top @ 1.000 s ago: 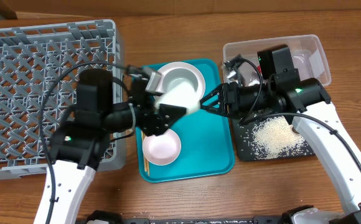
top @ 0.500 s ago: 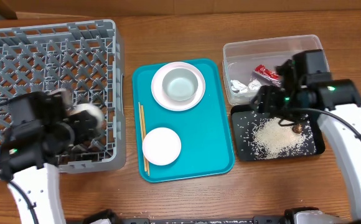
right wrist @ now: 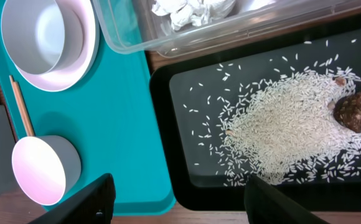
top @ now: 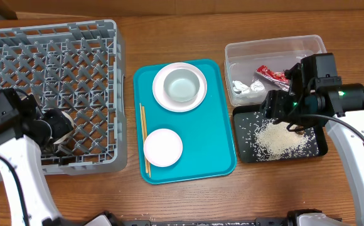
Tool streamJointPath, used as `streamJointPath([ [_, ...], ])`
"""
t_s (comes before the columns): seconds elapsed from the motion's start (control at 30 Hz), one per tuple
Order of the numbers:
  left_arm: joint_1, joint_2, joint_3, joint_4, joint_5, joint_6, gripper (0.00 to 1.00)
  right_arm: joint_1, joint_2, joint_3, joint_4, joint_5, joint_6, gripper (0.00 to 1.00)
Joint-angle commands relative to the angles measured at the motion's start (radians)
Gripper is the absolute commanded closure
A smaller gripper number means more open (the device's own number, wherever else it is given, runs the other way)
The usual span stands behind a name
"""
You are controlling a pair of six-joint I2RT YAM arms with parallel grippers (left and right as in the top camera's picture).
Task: Sort waste into correct bins and load items into the dishwasher
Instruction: 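Place the white cup upside down in the dish rack with left gripper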
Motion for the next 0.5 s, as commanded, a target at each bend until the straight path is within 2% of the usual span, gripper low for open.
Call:
streamJointPath([
  [0.0,0.003,0.072,0.022,0.013,-0.028,-0.022,0.83,-0.001,-0.013,0.009,-0.003,0.011,-0.008,0.32],
  [0.1,0.003,0.12,0.022,0.014,-0.028,-0.021,0.82,-0.001,-0.013,0.009,-0.006,0.01,-0.008,0.32],
  [0.13,0.003,0.13,0.022,0.013,-0.028,-0.021,0.71,-0.001,-0.013,0.009,-0.008,0.01,-0.008,0.32],
  [0.17,0.003,0.135,0.023,0.014,-0.027,-0.022,0.53,-0.001,-0.013,0.009,-0.009,0.011,-0.008,0.32],
  [0.2,0.003,0.137,0.023,0.014,-0.027,-0.022,0.42,-0.001,-0.013,0.009,-0.01,0.011,-0.008,0.32],
  [0.3,0.003,0.13,0.042,0.001,-0.016,-0.023,0.27,-0.001,-0.013,0.009,-0.01,0.011,-0.008,0.32],
  [0.4,-0.002,0.112,0.096,-0.038,0.003,-0.024,0.2,-0.001,-0.013,0.009,-0.01,0.011,-0.008,0.32],
  [0.47,-0.005,0.094,0.143,-0.069,0.011,-0.024,0.0,-0.001,-0.013,0.009,-0.011,0.011,-0.008,0.31],
])
